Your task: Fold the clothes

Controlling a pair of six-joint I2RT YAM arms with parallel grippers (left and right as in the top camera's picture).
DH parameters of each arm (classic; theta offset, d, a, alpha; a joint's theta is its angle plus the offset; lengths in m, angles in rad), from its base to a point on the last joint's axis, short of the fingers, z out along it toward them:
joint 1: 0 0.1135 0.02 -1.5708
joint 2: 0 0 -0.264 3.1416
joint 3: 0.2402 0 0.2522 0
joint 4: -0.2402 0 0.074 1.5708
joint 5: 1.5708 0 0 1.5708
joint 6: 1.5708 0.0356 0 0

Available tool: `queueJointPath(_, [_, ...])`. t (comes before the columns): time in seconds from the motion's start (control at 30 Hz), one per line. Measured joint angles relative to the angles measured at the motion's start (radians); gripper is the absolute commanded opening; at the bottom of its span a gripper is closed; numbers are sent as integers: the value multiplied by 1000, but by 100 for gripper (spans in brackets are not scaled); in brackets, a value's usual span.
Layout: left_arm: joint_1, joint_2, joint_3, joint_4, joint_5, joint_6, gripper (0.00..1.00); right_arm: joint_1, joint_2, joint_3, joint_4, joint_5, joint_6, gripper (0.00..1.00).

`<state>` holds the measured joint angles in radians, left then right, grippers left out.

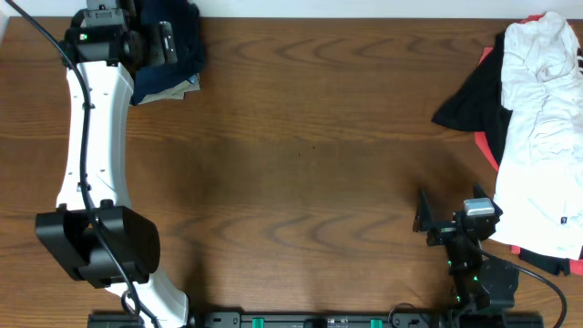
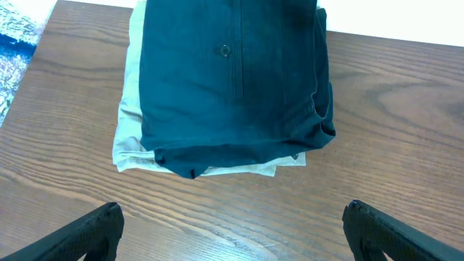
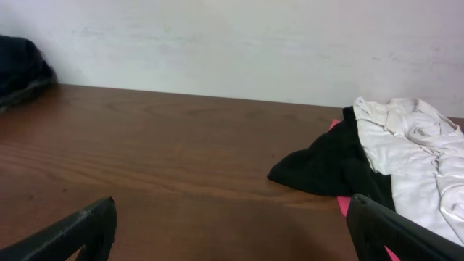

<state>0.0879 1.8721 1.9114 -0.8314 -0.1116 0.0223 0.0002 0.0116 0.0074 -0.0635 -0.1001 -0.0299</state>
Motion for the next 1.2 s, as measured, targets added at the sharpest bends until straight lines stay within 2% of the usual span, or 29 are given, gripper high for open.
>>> queueJointPath(0.7, [-8, -26, -21, -18, 0, -6, 98, 0, 0, 0, 0, 0, 0, 99])
queueJointPath(0.77, [-14, -77, -75, 34, 0, -21, 98, 0, 0, 0, 0, 0, 0, 99])
queueJointPath(0.87, [-22, -214, -227, 201, 3, -41, 98, 0, 0, 0, 0, 0, 0, 99])
queueJointPath(1.1, [-26, -632, -744, 583, 24, -56, 98, 0, 0, 0, 0, 1, 0, 99])
queueJointPath(1.2, [-26, -785, -961, 673, 27, -57, 98, 0, 0, 0, 0, 3, 0, 99])
